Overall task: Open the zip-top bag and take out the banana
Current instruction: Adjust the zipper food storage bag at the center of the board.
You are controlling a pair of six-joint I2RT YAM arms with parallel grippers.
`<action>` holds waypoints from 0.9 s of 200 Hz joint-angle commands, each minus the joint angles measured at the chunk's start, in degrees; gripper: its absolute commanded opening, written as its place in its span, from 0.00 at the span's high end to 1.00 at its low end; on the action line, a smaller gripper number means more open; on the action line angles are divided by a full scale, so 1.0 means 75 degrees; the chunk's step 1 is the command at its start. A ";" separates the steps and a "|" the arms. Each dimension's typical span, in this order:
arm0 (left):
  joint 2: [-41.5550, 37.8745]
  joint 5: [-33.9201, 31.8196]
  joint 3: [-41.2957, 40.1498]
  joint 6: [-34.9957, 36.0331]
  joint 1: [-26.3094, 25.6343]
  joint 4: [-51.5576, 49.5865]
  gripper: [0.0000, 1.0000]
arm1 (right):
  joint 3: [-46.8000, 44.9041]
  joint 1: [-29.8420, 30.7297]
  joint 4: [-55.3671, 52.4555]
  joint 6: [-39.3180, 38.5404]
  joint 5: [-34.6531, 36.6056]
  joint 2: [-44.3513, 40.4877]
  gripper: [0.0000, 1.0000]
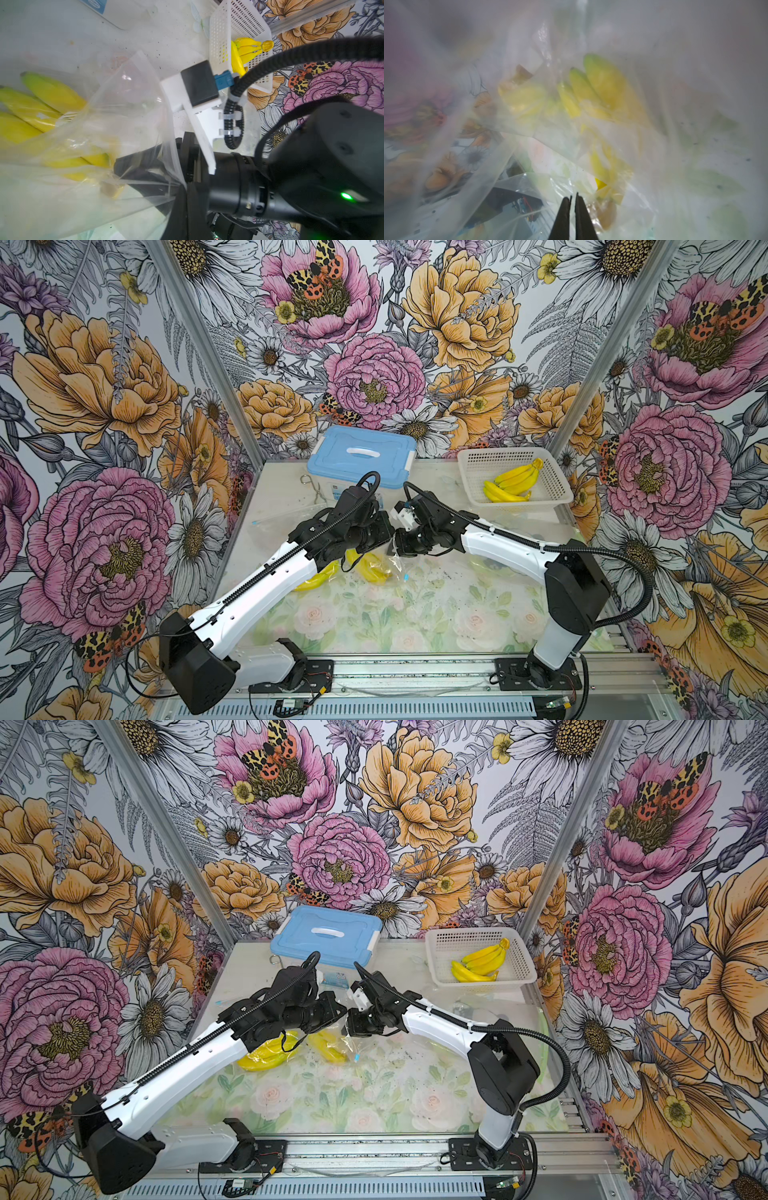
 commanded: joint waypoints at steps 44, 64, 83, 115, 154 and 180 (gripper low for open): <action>-0.1151 0.0136 -0.0660 -0.0232 0.0066 0.0913 1.00 | -0.1053 0.0082 -0.0212 -0.0084 0.0291 0.0353 0.90; -0.1422 0.0086 -0.1091 -0.0351 0.0039 0.0912 1.00 | -0.1236 0.0081 -0.0400 -0.0207 0.0334 0.0276 0.90; -0.1607 0.0138 -0.1501 -0.0350 -0.0049 0.0912 0.82 | -0.1358 0.0081 -0.0526 -0.0332 0.0389 0.0243 0.90; -0.2263 -0.0379 -0.2191 -0.0368 0.0128 0.0601 0.38 | -0.1503 0.0061 -0.0535 -0.0397 0.0385 0.0224 0.90; -0.2950 -0.0357 -0.3209 -0.0349 0.0799 0.0413 0.28 | -0.1344 0.0046 -0.0512 -0.0576 0.0249 -0.0160 0.87; -0.3031 -0.0261 -0.3867 -0.0275 0.0984 0.0971 0.24 | -0.1291 0.0000 -0.0512 -0.0534 0.0105 -0.0199 0.87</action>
